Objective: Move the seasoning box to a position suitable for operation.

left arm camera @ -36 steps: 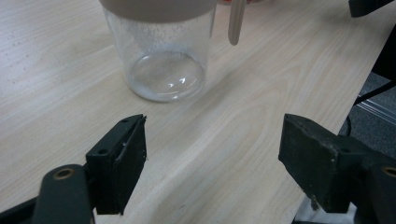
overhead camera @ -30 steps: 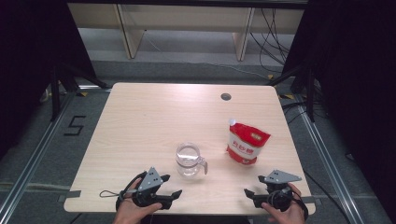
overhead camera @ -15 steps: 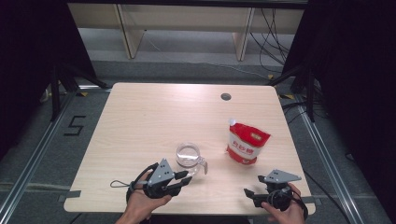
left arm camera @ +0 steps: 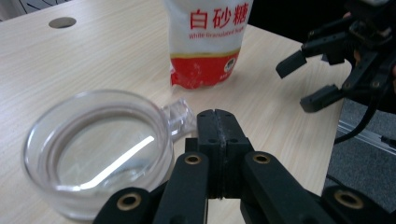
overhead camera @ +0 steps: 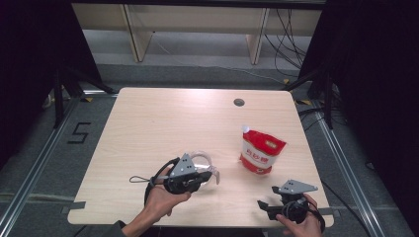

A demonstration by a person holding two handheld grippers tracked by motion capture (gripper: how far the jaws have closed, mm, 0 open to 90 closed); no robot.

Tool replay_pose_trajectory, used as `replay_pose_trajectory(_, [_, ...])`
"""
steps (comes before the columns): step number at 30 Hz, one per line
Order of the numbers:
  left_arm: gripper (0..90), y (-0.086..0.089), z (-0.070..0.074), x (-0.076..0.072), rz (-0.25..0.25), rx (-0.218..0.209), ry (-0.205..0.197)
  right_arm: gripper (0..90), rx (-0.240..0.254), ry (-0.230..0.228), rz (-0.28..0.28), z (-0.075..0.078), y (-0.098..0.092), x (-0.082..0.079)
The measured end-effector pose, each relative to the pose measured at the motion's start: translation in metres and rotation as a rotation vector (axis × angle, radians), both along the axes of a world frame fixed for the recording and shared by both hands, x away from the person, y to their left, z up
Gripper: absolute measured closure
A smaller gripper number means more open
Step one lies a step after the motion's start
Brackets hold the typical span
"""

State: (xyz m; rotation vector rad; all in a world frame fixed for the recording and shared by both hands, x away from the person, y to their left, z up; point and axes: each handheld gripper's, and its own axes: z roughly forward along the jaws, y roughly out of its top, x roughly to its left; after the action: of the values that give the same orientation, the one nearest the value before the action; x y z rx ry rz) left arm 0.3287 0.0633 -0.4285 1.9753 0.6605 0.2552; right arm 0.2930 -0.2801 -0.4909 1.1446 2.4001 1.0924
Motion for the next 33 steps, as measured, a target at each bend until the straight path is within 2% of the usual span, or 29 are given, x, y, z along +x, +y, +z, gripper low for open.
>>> replay_pose_trajectory(2, [89.2,-0.003,0.004,0.004,-0.006,0.006,-0.002,24.4,-0.005,0.015,-0.004,0.001,0.000,0.000])
replay_pose_trajectory(3, [89.2,-0.007,0.004,0.005,0.008,0.001,0.002,24.5,-0.004,0.017,-0.003,0.001,0.000,0.000])
replay_pose_trajectory(4, [89.2,-0.008,0.005,0.007,0.005,0.026,-0.002,24.5,-0.003,0.015,-0.004,0.001,0.000,0.000])
replay_pose_trajectory(7, [89.2,-0.016,0.007,0.014,0.009,0.033,-0.003,24.4,0.002,0.031,-0.008,0.001,0.001,-0.001])
replay_pose_trajectory(8, [89.2,-0.018,0.007,0.016,0.013,0.035,-0.013,24.4,-0.009,0.005,0.001,0.000,0.001,0.000])
replay_pose_trajectory(10, [89.2,-0.024,0.008,0.019,0.018,0.041,-0.007,24.4,-0.002,0.017,0.001,0.000,0.002,0.000])
replay_pose_trajectory(13, [89.2,-0.031,0.008,0.025,0.011,0.073,-0.012,24.3,-0.005,0.009,0.004,-0.001,0.002,0.000])
replay_pose_trajectory(14, [89.2,-0.031,0.008,0.027,-0.002,0.097,-0.016,24.3,-0.004,0.011,0.008,-0.001,0.002,0.000])
replay_pose_trajectory(15, [89.1,-0.033,0.008,0.029,0.009,0.103,-0.017,24.4,-0.007,0.014,0.005,0.000,0.002,0.000])
replay_pose_trajectory(16, [89.1,-0.034,0.007,0.030,0.015,0.099,-0.003,24.4,-0.011,0.008,0.010,0.000,0.002,0.000])
replay_pose_trajectory(18, [89.1,-0.034,0.007,0.033,0.014,0.121,-0.011,24.4,-0.011,0.008,0.013,0.000,0.002,0.000])
replay_pose_trajectory(20, [89.1,-0.035,0.006,0.036,0.024,0.128,-0.008,24.4,0.001,0.020,0.010,-0.001,0.003,-0.001])
replay_pose_trajectory(21, [89.0,-0.036,0.005,0.037,0.029,0.129,0.005,24.5,0.010,0.039,0.002,-0.001,0.004,-0.002])
replay_pose_trajectory(22, [89.0,-0.036,0.004,0.039,0.025,0.133,0.009,24.5,-0.005,0.017,0.023,-0.001,0.003,0.000])
replay_pose_trajectory(26, [88.7,-0.038,0.002,0.043,0.019,0.149,0.015,24.5,-0.009,0.013,0.020,-0.001,0.003,0.000])
replay_pose_trajectory(28, [88.5,-0.039,0.001,0.044,0.020,0.140,0.035,24.5,-0.015,0.012,0.019,-0.001,0.003,0.000])
replay_pose_trajectory(33, [88.5,-0.039,0.003,0.046,0.008,0.166,0.045,24.5,-0.013,0.019,0.023,-0.001,0.004,0.000])
